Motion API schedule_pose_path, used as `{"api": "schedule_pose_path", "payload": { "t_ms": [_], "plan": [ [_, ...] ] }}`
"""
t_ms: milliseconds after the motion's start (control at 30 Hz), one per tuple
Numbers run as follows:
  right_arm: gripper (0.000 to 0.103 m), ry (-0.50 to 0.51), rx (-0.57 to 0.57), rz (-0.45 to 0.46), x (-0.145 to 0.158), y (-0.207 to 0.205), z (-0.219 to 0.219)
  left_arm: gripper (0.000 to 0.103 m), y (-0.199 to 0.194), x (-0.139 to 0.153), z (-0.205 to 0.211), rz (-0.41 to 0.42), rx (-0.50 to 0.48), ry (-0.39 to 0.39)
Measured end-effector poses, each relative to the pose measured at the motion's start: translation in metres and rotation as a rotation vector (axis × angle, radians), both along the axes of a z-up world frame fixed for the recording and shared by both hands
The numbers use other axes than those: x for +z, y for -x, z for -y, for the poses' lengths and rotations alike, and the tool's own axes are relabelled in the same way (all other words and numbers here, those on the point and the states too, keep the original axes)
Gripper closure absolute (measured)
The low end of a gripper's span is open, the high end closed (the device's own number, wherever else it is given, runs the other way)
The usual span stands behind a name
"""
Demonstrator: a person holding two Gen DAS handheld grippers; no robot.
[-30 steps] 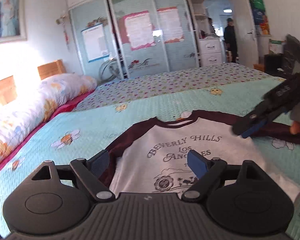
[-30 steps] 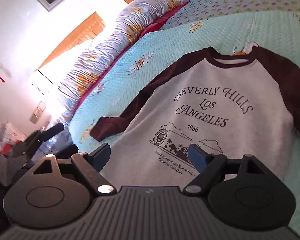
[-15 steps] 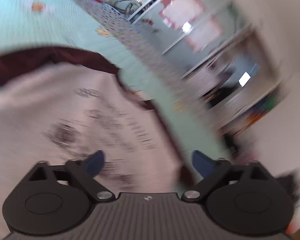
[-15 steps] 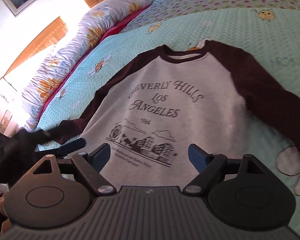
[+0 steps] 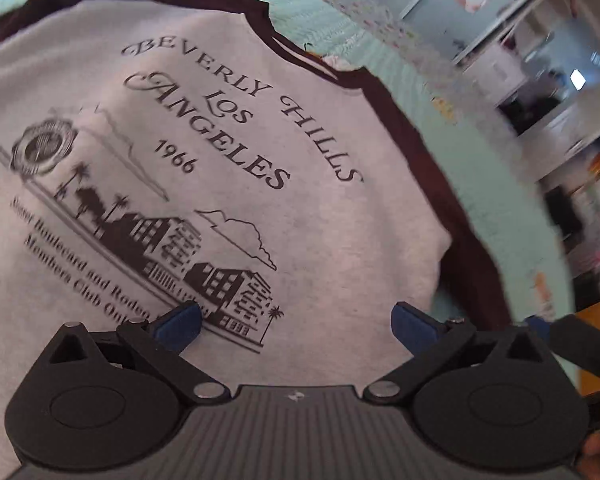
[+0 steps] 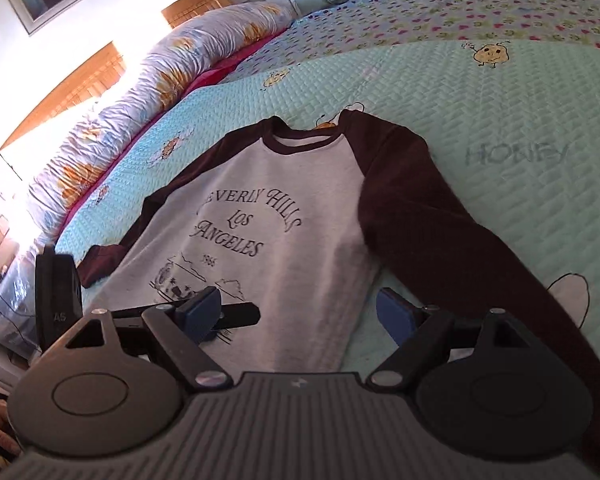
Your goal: Fold clothes
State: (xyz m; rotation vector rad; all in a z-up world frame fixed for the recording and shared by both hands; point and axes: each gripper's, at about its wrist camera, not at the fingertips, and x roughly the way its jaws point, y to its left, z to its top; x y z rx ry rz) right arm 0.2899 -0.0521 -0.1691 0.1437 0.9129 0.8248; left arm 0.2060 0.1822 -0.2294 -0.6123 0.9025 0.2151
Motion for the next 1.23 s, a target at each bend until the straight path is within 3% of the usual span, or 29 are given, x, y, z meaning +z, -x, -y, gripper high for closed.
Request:
{"api": "schedule_pose_path", "payload": {
  "t_ms": [67,167,267,433,500,600,633,700,867,1033,1067,1133,1167,1200,1233],
  "plan": [
    [0.018,0.014,0.003,-0.016,-0.006,-0.005,0.005,0.000,-0.003,-0.001,0.011,-0.022,0.019,-0.067],
    [0.018,0.020,0.004,-0.044,-0.013,-0.012,0.015,0.000,0.005,-0.005,0.024,0.008,0.075,-0.152],
    [0.018,0.023,0.014,-0.057,-0.017,-0.016,0.022,0.000,-0.001,-0.003,0.031,-0.028,0.125,-0.194],
    [0.018,0.043,0.049,-0.068,-0.023,-0.021,0.032,0.000,-0.057,-0.006,0.041,-0.248,0.074,-0.288],
    [0.018,0.105,0.108,0.001,-0.020,-0.020,0.025,0.000,-0.071,-0.008,0.043,-0.307,0.063,-0.321],
    [0.018,0.217,0.185,0.179,-0.014,-0.021,0.002,0.000,-0.077,-0.003,0.033,-0.363,0.118,-0.269],
    [0.018,0.204,0.204,0.179,-0.013,-0.025,-0.002,0.000,-0.075,0.002,0.028,-0.376,0.143,-0.264],
    [0.018,0.177,0.241,0.179,-0.011,-0.034,-0.011,0.017,-0.067,0.020,0.022,-0.378,0.197,-0.307],
    [0.018,0.099,0.239,0.184,-0.002,-0.035,0.001,0.016,-0.034,0.078,0.029,-0.369,0.276,-0.607],
    [0.018,0.056,0.216,0.203,0.003,-0.026,0.023,0.016,0.003,0.116,0.048,-0.339,0.348,-0.679],
    [0.018,0.049,0.203,0.212,0.003,-0.024,0.030,0.021,0.009,0.118,0.052,-0.340,0.358,-0.686],
    [0.018,0.043,0.176,0.223,0.003,-0.021,0.042,0.049,0.019,0.115,0.057,-0.365,0.372,-0.690],
    [0.018,0.048,0.171,0.224,0.003,-0.024,0.041,0.073,0.021,0.112,0.058,-0.384,0.385,-0.675],
    [0.018,0.053,0.166,0.225,0.003,-0.027,0.041,0.089,0.021,0.107,0.055,-0.403,0.399,-0.644],
    [0.018,0.058,0.161,0.226,0.003,-0.030,0.041,0.089,0.022,0.101,0.051,-0.420,0.412,-0.609]
  ]
}}
